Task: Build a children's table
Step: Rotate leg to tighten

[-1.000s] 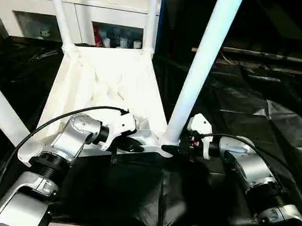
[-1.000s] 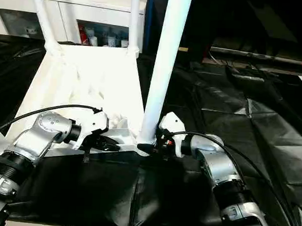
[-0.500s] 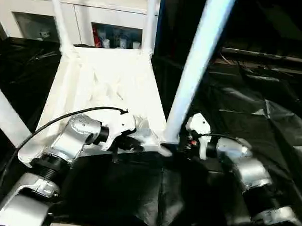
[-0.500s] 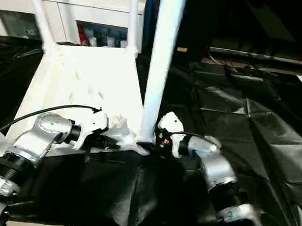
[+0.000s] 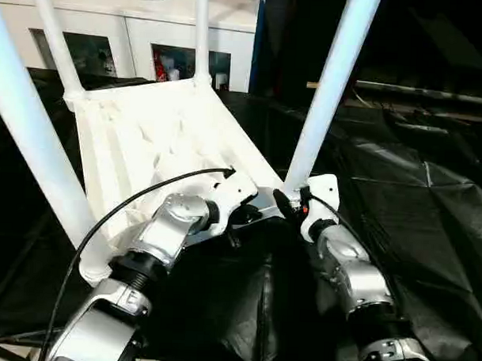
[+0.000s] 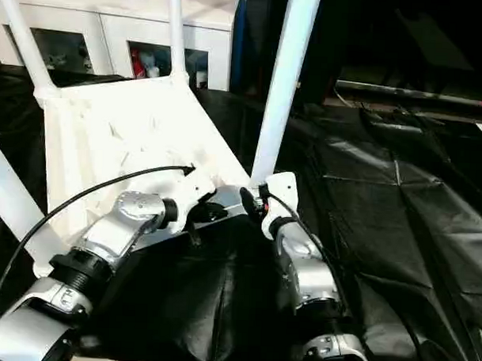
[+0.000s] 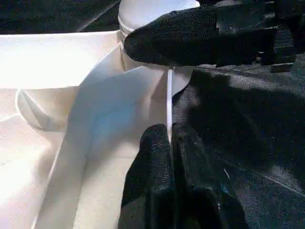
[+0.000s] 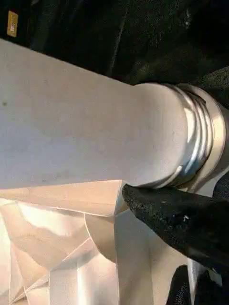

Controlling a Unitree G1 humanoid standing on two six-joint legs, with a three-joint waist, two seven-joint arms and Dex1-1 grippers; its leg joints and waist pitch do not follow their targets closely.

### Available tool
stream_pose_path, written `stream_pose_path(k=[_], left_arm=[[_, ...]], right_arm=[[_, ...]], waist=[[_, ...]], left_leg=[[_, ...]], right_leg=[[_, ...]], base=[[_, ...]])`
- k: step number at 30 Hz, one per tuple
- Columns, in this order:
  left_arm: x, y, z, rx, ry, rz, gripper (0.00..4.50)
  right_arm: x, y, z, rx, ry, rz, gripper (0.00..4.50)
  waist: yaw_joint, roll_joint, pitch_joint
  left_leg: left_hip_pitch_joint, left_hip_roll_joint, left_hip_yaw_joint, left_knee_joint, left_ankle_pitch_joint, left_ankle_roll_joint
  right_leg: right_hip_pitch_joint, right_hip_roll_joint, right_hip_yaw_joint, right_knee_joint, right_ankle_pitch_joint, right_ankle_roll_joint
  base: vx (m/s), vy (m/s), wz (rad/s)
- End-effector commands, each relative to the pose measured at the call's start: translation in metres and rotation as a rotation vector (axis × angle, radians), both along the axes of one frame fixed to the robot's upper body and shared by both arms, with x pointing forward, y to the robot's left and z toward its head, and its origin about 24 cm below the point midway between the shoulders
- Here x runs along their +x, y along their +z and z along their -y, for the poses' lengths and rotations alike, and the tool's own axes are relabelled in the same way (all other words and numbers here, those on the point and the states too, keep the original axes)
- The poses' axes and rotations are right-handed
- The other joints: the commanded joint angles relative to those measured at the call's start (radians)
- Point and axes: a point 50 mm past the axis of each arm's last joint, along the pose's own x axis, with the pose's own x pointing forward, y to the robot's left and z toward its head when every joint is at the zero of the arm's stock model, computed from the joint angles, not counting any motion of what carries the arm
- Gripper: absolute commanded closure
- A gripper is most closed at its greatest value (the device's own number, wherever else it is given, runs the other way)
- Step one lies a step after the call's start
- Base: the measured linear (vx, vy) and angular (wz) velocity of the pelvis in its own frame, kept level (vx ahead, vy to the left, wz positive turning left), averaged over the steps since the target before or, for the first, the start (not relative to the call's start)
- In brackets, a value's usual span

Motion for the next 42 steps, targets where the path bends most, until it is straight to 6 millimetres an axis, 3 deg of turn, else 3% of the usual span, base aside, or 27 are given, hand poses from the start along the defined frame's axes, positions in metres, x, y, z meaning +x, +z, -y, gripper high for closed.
stream_pose_path(k=[1, 7, 9, 10, 11, 13, 14, 16, 20, 23, 27, 28, 29, 37, 40, 42], left_arm=[[-0.024, -0.023, 0.027, 0.000, -0.146, -0.127, 4.50], [-0.030, -0.027, -0.007, 0.068, -0.223, -0.187, 4.50], [-0.031, -0.025, -0.017, 0.074, -0.252, -0.198, 4.50], [-0.032, -0.023, -0.023, 0.070, -0.279, -0.202, 4.50], [-0.033, -0.021, -0.028, 0.062, -0.301, -0.210, 4.50], [-0.035, -0.018, -0.036, 0.048, -0.358, -0.210, 4.50], [-0.037, -0.016, -0.041, 0.042, -0.389, -0.215, 4.50], [-0.039, -0.013, -0.051, 0.037, -0.425, -0.247, 4.50], [-0.040, -0.006, -0.065, 0.045, -0.461, -0.280, 4.50], [-0.039, -0.002, -0.071, 0.049, -0.461, -0.282, 4.50], [-0.036, 0.000, -0.075, 0.051, -0.446, -0.267, 4.50], [-0.036, 0.000, -0.075, 0.051, -0.446, -0.267, 4.50], [-0.035, 0.000, -0.075, 0.050, -0.444, -0.266, 4.50], [-0.034, -0.002, -0.072, 0.030, -0.416, -0.246, 4.50], [-0.025, -0.004, -0.064, 0.015, -0.313, -0.176, 4.50], [-0.023, -0.005, -0.057, -0.008, -0.268, -0.154, 4.50]], right_arm=[[-0.007, -0.003, -0.029, 0.052, 0.163, -0.031, 1.04], [-0.006, 0.019, 0.002, 0.043, 0.388, 0.031, 0.92], [-0.010, 0.023, 0.011, 0.008, 0.497, 0.035, 0.92], [-0.013, 0.024, 0.016, -0.022, 0.562, 0.028, 0.92], [-0.017, 0.025, 0.020, -0.051, 0.629, 0.014, 0.92], [-0.023, 0.025, 0.025, -0.091, 0.726, -0.009, 0.92], [-0.027, 0.024, 0.028, -0.110, 0.785, -0.027, 0.92], [-0.032, 0.025, 0.031, -0.116, 0.858, -0.054, 0.92], [-0.034, 0.026, 0.032, -0.129, 0.902, -0.066, 0.92], [-0.034, 0.026, 0.032, -0.126, 0.915, -0.069, 0.92], [-0.033, 0.028, 0.029, -0.105, 0.924, -0.072, 0.92], [-0.033, 0.028, 0.029, -0.105, 0.924, -0.072, 1.09], [-0.033, 0.027, 0.029, -0.100, 0.925, -0.073, 1.09], [-0.036, 0.024, 0.026, -0.059, 0.910, -0.077, 1.67], [-0.030, 0.015, 0.023, -0.034, 0.739, -0.063, 1.73], [-0.025, 0.010, 0.021, -0.019, 0.632, -0.059, 1.75]], waist=[[-0.001, 0.004, -0.029], [0.006, 0.005, -0.038], [0.009, 0.005, -0.042], [0.013, 0.005, -0.045], [0.012, 0.003, -0.044], [0.019, -0.001, -0.041], [0.024, 0.001, -0.038], [0.026, 0.002, -0.033], [0.027, -0.004, -0.031], [0.025, -0.002, -0.032], [0.026, -0.005, -0.037], [0.025, -0.014, -0.037], [0.028, -0.010, -0.035], [0.028, -0.009, -0.034], [0.026, -0.008, -0.031], [0.023, -0.011, -0.028]], left_leg=[[0.001, 0.013, -0.012, -0.079, -0.383, 0.008], [-0.012, 0.014, -0.008, -0.072, -0.255, 0.056], [-0.012, 0.015, -0.007, -0.065, -0.185, 0.077], [-0.009, 0.014, -0.003, -0.057, -0.116, 0.107], [-0.009, 0.014, -0.001, -0.056, -0.107, 0.118], [-0.007, 0.015, -0.001, -0.057, -0.127, 0.130], [-0.007, 0.016, -0.001, -0.060, -0.157, 0.125], [-0.001, 0.022, -0.002, -0.067, -0.214, 0.098], [0.004, 0.023, -0.002, -0.071, -0.246, 0.059], [0.002, 0.023, -0.002, -0.072, -0.229, 0.048], [-0.001, 0.019, 0.001, -0.064, -0.167, 0.068], [-0.002, 0.019, 0.002, -0.063, -0.161, 0.073], [-0.002, 0.020, 0.002, -0.063, -0.160, 0.077], [0.000, 0.021, 0.001, -0.064, -0.178, 0.062], [-0.001, 0.020, 0.002, -0.066, -0.190, 0.055], [0.001, 0.019, -0.001, -0.071, -0.246, 0.022]], right_leg=[[0.016, -0.028, 0.026, -0.102, -0.371, -0.123], [0.036, -0.028, 0.027, -0.081, -0.156, -0.187], [0.044, -0.027, 0.024, -0.069, -0.043, -0.223], [0.046, -0.025, 0.024, -0.056, 0.088, -0.262], [0.045, -0.025, 0.025, -0.055, 0.110, -0.272], [0.048, -0.027, 0.022, -0.058, 0.085, -0.282], [0.048, -0.029, 0.023, -0.061, 0.025, -0.271], [0.040, -0.032, 0.025, -0.069, -0.087, -0.253], [0.034, -0.031, 0.027, -0.071, -0.147, -0.246], [0.036, -0.032, 0.028, -0.068, -0.125, -0.241], [0.042, -0.031, 0.028, -0.058, -0.022, -0.260], [0.042, -0.031, 0.028, -0.057, -0.017, -0.262], [0.042, -0.033, 0.028, -0.057, -0.027, -0.263], [0.041, -0.033, 0.029, -0.060, -0.073, -0.253], [0.038, -0.033, 0.029, -0.064, -0.092, -0.250], [0.035, -0.036, 0.029, -0.075, -0.213, -0.220]], base=[[0.000, 0.000, 0.00], [0.000, 0.000, 0.00], [0.025, -0.005, 0.01], [0.000, 0.000, 0.00], [0.000, 0.000, 0.00], [0.000, 0.000, 0.00], [0.000, 0.000, 0.00], [0.000, 0.000, 0.00], [0.000, 0.000, 0.00], [0.000, 0.000, 0.00], [0.000, 0.000, 0.00], [0.000, 0.000, 0.00], [0.000, 0.000, 0.00], [0.000, 0.000, 0.00], [0.000, 0.000, 0.00], [0.000, 0.000, 0.00]])
